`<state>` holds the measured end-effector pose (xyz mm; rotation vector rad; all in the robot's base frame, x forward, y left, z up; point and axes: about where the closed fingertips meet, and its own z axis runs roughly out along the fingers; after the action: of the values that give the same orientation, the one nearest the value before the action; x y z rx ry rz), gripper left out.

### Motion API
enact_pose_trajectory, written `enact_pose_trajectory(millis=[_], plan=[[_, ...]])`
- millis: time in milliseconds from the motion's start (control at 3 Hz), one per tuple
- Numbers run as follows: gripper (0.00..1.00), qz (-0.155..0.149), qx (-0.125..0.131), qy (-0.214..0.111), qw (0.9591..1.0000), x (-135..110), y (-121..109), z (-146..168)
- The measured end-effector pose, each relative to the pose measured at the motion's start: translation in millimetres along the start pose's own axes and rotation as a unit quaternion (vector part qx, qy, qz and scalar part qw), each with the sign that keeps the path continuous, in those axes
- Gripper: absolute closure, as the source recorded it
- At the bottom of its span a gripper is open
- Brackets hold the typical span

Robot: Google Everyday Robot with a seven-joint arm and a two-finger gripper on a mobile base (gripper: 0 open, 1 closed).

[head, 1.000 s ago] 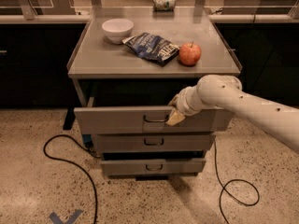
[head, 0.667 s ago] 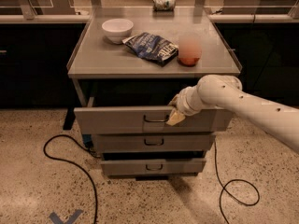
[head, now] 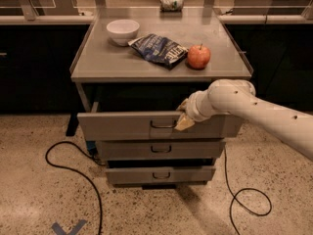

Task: Open top drawer

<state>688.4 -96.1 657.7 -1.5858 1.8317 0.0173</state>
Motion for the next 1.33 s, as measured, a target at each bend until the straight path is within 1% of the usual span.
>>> enact_pose_trajectory(millis=[333, 1333], plan=[[1.00, 0.007, 0.003, -0.001, 1.0000, 0.6, 6.0, 0.1], [1.00, 0.010, 0.005, -0.001, 0.9999, 2.7, 7.4, -1.7]])
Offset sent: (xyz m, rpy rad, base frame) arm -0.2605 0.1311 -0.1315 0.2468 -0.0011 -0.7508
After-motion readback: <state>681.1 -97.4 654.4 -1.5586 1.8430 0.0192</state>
